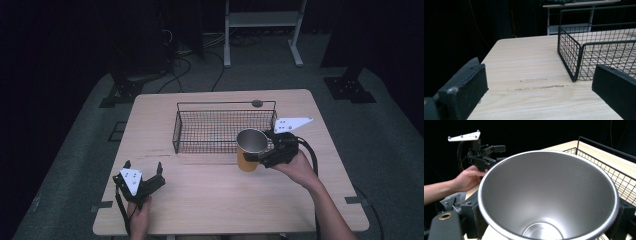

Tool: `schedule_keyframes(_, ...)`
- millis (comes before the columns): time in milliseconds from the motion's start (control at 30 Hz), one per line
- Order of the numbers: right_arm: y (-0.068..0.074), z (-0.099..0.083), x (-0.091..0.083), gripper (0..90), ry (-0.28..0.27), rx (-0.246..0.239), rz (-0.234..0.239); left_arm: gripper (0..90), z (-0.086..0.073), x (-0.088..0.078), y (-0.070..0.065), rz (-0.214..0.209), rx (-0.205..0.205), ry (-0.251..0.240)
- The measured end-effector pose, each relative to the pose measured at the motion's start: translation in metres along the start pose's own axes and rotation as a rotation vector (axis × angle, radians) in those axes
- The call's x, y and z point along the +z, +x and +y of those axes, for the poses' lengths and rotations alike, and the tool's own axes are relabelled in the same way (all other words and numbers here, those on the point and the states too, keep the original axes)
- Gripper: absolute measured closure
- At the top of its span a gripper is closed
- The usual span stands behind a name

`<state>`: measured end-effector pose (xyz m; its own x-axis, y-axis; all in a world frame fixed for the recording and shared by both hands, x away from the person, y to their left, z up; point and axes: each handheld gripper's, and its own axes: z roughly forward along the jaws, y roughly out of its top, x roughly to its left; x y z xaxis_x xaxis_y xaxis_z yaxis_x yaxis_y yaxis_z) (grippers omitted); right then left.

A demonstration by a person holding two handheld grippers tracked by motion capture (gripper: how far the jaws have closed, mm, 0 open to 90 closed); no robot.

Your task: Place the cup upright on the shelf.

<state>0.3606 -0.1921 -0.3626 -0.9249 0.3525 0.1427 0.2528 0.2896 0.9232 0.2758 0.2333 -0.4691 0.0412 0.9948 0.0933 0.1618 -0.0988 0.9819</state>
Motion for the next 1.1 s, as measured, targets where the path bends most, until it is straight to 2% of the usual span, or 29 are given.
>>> schedule_keyframes(567, -0.015, 0.028, 0.004, 12.4, 0.015, 0.0, 0.002, 0.0, 0.0, 0.0, 0.0, 0.003, 0.001, 0.003)
schedule_keyframes(1100, -0.036, 0.058, 0.017, 12.3, 0.017, -0.007, 0.003, 0.0, 0.0, 0.0, 0.001, -0.001, -0.004, 0.004)
